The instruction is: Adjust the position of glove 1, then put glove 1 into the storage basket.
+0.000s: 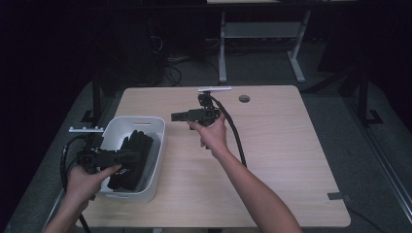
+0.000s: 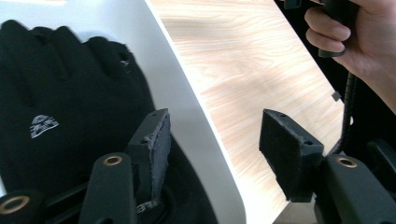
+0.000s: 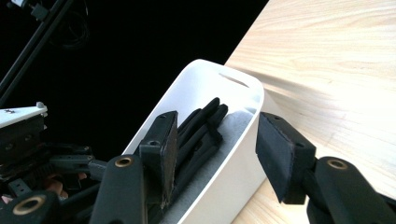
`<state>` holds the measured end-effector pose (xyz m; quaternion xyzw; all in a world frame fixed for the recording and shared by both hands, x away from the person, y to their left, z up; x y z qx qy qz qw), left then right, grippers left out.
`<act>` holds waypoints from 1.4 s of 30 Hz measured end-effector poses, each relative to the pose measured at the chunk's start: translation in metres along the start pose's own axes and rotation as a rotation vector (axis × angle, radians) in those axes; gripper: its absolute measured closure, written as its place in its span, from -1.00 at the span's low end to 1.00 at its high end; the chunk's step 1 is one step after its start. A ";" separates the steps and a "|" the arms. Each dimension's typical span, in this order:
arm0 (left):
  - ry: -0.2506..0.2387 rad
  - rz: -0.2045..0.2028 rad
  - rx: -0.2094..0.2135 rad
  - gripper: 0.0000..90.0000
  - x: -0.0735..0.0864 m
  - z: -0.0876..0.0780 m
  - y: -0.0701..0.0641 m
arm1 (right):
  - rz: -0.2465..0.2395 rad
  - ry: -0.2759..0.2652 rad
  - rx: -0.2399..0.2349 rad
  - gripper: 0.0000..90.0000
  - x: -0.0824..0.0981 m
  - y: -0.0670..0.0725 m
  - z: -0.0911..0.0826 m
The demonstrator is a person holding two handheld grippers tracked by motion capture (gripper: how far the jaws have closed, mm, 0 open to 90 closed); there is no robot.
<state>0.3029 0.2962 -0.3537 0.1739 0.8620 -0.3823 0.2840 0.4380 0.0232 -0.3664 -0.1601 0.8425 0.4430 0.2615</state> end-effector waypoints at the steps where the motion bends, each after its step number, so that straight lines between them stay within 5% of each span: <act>1: -0.003 0.004 0.002 -0.06 -0.001 0.001 -0.001 | 0.002 -0.003 0.002 0.06 0.000 -0.001 -0.002; 20: -0.007 0.026 0.073 -0.29 -0.008 0.020 -0.020 | 0.036 -0.025 0.006 -0.01 0.009 -0.020 -0.032; 42: 0.031 0.061 0.087 -0.34 -0.013 0.038 -0.034 | 0.058 -0.049 0.038 -0.02 0.017 -0.043 -0.061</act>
Point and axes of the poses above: each handheld gripper's, and its own axes: z roughly forward along the jaws, x roughly out of its underside, y roughly to its left, the point moved 3 cm from there along z, roughly forward along the jaws, and after that the axes turned 6 degrees about x, right-handed, at the moved point
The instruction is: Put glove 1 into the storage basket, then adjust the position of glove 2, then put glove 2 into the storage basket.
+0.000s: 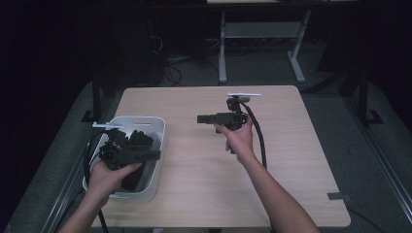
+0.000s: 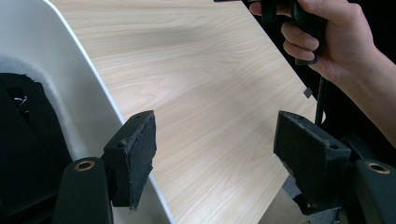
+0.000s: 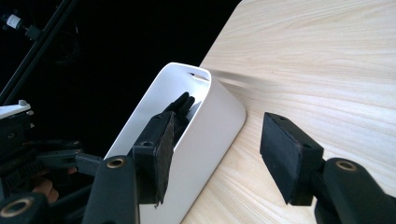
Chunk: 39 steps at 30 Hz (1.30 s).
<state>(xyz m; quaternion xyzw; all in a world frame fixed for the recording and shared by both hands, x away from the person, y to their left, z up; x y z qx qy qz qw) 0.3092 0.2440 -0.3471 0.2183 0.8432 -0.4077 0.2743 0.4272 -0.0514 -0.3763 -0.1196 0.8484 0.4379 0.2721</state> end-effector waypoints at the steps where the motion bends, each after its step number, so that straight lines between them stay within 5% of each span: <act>1: 0.001 0.001 -0.001 -0.34 -0.001 0.001 0.000 | 0.003 -0.002 0.007 -0.03 0.000 -0.002 -0.003; 39: 0.048 0.036 0.044 -0.36 -0.007 0.038 -0.016 | 0.078 -0.044 0.048 -0.04 0.013 -0.043 -0.047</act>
Point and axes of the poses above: each handheld gripper's, and its own axes: z roughly forward along the jaws, x roughly out of its underside, y roughly to its left, the point moved 3 cm from there along z, roughly forward along the jaws, and after that the axes turned 6 degrees about x, right-handed, at the moved point
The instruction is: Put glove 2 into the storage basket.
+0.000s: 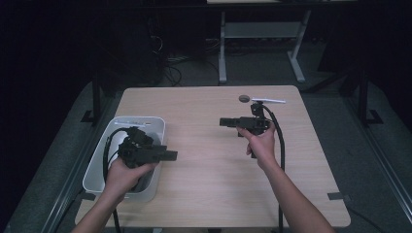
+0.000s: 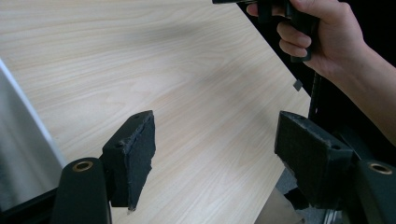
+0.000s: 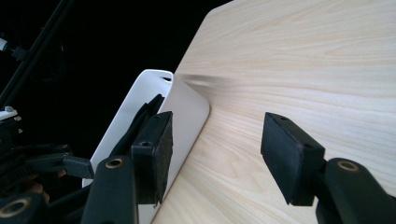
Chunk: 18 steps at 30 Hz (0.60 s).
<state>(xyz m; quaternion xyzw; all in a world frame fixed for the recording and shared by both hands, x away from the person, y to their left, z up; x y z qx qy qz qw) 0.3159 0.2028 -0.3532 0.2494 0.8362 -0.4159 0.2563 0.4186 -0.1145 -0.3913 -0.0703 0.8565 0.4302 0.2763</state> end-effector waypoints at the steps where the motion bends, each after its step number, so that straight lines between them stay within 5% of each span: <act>1: 0.001 -0.003 0.003 -0.36 0.000 0.002 0.000 | 0.007 -0.001 -0.004 -0.04 0.000 -0.002 -0.002; 18: 0.020 0.006 0.026 -0.36 0.000 0.021 -0.005 | 0.052 -0.028 0.004 -0.04 0.010 -0.027 -0.022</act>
Point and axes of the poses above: each handheld gripper's, and its own axes: z roughly forward along the jaws, x roughly out of its underside, y roughly to its left, the point moved 3 cm from there along z, roughly forward along the jaws, and after that the axes turned 6 degrees about x, right-handed, at the moved point
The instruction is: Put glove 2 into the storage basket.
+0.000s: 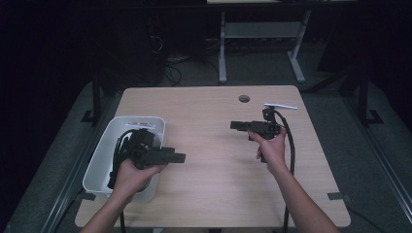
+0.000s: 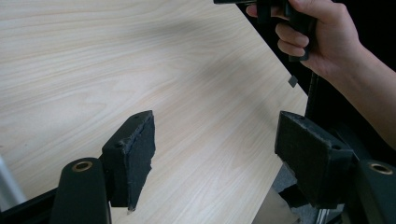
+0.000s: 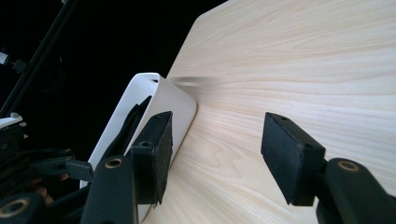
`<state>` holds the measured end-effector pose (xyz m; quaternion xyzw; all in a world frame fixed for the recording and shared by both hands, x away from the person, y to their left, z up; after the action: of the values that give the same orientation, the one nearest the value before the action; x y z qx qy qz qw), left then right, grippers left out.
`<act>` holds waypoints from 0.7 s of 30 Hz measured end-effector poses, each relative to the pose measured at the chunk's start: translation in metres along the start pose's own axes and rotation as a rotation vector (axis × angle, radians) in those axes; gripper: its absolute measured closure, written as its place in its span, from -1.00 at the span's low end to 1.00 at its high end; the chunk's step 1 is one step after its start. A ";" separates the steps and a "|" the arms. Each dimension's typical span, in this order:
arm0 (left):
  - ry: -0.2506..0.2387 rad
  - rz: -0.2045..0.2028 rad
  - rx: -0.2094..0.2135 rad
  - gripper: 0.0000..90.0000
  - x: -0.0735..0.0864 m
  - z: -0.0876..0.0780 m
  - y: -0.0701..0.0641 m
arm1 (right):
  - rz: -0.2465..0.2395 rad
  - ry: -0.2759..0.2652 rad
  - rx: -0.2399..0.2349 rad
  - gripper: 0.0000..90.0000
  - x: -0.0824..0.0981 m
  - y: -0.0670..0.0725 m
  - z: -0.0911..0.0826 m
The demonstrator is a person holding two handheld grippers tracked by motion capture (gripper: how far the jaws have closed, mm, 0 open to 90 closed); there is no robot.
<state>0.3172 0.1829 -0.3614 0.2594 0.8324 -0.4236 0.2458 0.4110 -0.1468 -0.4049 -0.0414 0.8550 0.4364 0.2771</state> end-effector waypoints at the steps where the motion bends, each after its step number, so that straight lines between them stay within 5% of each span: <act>1: 0.000 0.000 0.000 -0.36 0.000 0.000 0.000 | 0.006 -0.001 0.001 -0.04 0.000 -0.001 -0.002; 21: 0.036 0.015 0.032 -0.37 -0.003 0.029 -0.012 | 0.027 -0.011 0.037 -0.05 0.012 -0.029 -0.024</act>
<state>0.3175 0.1515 -0.3674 0.2769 0.8278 -0.4305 0.2297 0.3996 -0.1812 -0.4207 -0.0225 0.8618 0.4246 0.2766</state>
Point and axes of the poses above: each handheld gripper's, and its own axes: z roughly forward along the jaws, x roughly out of its underside, y roughly to its left, the point moved 3 cm from there along z, roughly forward along the jaws, and after that the axes turned 6 degrees about x, right-handed, at the moved point
